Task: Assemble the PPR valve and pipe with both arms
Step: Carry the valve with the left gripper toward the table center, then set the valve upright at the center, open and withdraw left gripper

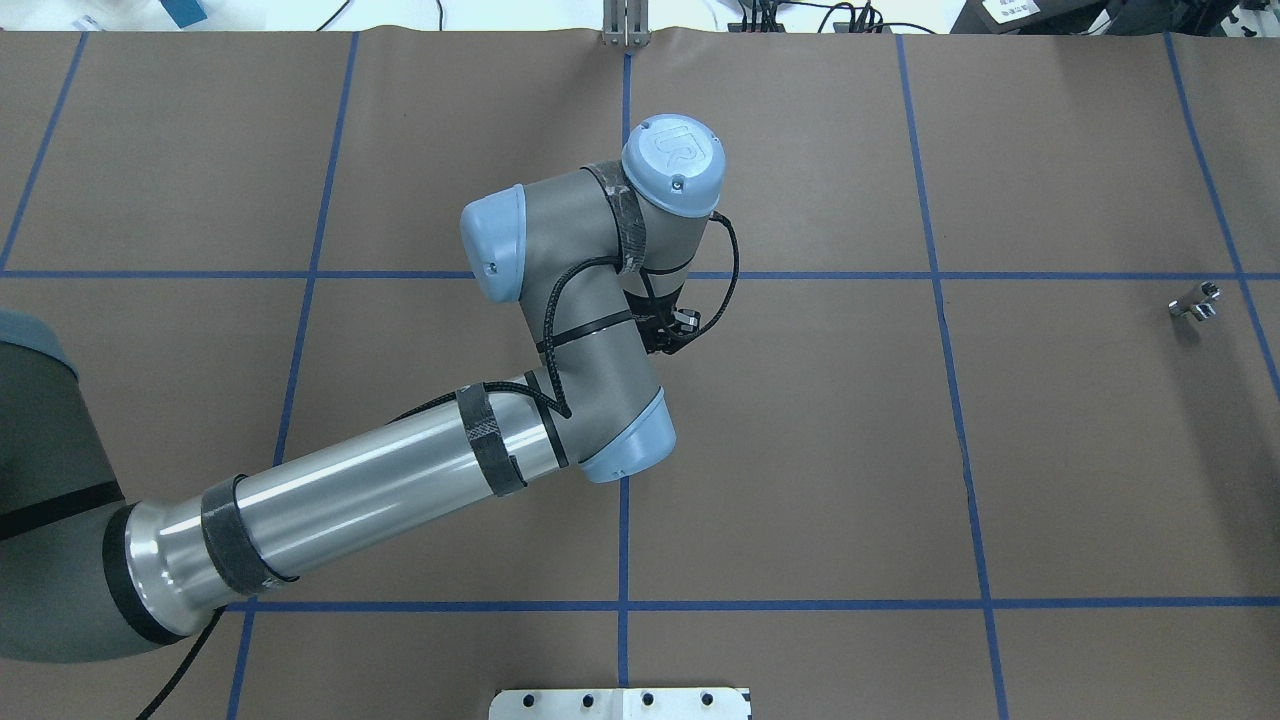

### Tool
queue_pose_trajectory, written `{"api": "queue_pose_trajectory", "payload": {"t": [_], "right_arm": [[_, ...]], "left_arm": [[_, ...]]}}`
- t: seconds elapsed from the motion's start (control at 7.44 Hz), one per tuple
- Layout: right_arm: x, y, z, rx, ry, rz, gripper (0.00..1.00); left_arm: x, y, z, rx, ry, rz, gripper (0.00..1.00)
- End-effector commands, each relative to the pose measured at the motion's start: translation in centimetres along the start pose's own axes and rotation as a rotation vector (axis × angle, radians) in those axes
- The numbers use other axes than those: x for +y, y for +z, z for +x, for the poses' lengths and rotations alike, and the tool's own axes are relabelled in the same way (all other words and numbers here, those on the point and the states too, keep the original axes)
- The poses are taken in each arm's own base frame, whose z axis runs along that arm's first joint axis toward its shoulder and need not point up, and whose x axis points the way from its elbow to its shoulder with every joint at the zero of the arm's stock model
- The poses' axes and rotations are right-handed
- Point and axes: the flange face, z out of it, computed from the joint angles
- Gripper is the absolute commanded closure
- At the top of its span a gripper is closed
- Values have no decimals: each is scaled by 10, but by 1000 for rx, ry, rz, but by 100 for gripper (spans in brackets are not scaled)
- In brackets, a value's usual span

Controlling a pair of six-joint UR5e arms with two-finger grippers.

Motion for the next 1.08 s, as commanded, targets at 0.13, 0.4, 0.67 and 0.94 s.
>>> {"api": "queue_pose_trajectory", "payload": {"t": [0.13,0.4,0.67,0.94], "right_arm": [[0,1,1,0,1,-1,0],[-5,0,1,3,-1,-1,0],[-8,-3,-2,5,-8,6,0],[-9,-4,-3,10,-14,9,0]], "left_arm": [[3,2,2,15,3,11,0],[5,5,4,17,6,9,0],[4,-3,4,25,6,18,0],[-17,-58,-37,83,-22,80,0]]}}
